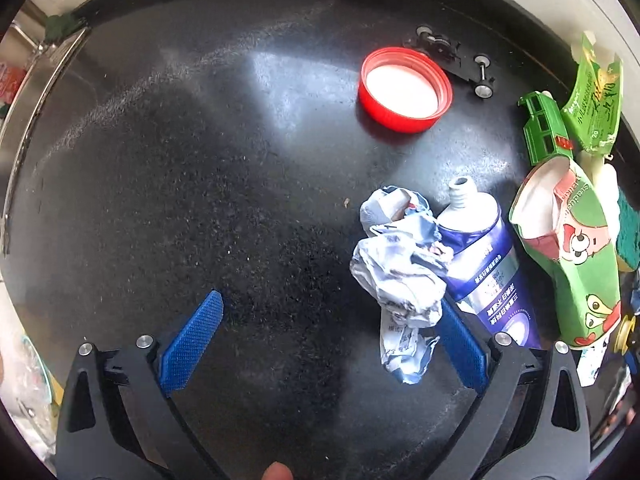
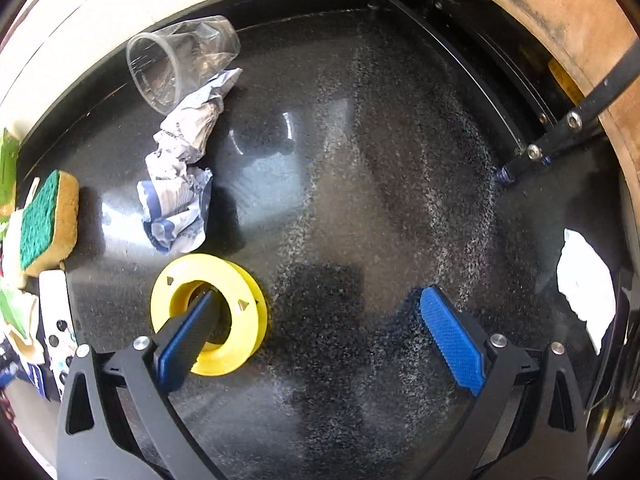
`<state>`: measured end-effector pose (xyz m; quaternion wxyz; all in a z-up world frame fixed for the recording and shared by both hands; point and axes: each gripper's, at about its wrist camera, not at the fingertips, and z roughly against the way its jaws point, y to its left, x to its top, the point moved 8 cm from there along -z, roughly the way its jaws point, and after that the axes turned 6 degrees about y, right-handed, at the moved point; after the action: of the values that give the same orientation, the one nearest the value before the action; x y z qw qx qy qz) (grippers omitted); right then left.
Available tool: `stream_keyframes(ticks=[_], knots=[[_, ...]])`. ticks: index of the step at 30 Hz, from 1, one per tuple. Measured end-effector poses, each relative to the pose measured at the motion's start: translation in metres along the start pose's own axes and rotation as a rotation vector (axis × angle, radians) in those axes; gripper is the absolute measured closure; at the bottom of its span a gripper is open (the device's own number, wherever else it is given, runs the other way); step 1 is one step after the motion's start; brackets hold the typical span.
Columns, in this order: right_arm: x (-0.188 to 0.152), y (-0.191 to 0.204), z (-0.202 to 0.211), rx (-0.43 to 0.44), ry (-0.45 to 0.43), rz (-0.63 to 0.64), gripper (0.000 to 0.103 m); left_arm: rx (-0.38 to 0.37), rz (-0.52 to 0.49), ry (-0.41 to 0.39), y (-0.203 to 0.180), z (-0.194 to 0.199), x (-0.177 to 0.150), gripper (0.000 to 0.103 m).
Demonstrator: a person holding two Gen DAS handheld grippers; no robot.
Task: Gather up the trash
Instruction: 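Close the left gripper on the crumpled foil and lift it, then carry the foil with the left gripper over the black trash bin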
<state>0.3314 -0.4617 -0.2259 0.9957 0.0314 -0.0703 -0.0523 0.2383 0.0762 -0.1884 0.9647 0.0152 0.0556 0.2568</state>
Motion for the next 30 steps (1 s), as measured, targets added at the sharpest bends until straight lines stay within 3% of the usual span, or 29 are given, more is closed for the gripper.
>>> stream_keyframes(ticks=[4, 5, 6, 7, 8, 9, 12, 17, 22, 23, 30], knots=[[-0.022, 0.004, 0.003, 0.004, -0.004, 0.026, 0.005, 0.009, -0.056, -0.058, -0.010, 0.011, 0.010, 0.008], [-0.025, 0.008, 0.004, 0.008, -0.016, 0.050, 0.008, 0.015, -0.060, -0.123, 0.003, 0.015, -0.005, 0.025], [-0.028, 0.011, 0.007, 0.016, -0.033, 0.073, 0.020, 0.022, -0.072, -0.182, 0.007, 0.024, -0.010, 0.061], [-0.030, 0.015, 0.014, 0.025, -0.060, 0.110, 0.032, 0.024, -0.087, -0.201, 0.003, 0.030, -0.006, 0.083], [-0.033, 0.019, 0.018, 0.028, -0.072, 0.124, 0.077, -0.001, -0.082, -0.184, -0.001, 0.030, -0.006, 0.081], [-0.037, 0.022, 0.021, 0.027, -0.066, 0.128, 0.086, -0.052, -0.058, -0.180, -0.003, 0.032, -0.004, 0.082], [-0.044, 0.020, 0.024, 0.087, -0.048, 0.101, 0.087, -0.117, -0.016, -0.193, -0.007, 0.043, 0.001, 0.082], [-0.045, 0.018, 0.060, 0.098, -0.130, 0.095, 0.087, -0.098, -0.037, -0.266, -0.006, 0.079, -0.008, 0.082], [-0.033, 0.049, 0.089, 0.129, -0.175, 0.161, 0.087, -0.079, 0.007, -0.314, 0.022, 0.101, -0.048, 0.082], [-0.034, 0.066, 0.093, 0.143, -0.182, 0.192, 0.087, -0.066, 0.021, -0.337, 0.041, 0.116, -0.063, 0.082], [-0.055, 0.204, 0.113, 0.265, -0.175, 0.463, 0.087, -0.042, 0.171, -0.369, 0.125, 0.114, -0.113, 0.082]])
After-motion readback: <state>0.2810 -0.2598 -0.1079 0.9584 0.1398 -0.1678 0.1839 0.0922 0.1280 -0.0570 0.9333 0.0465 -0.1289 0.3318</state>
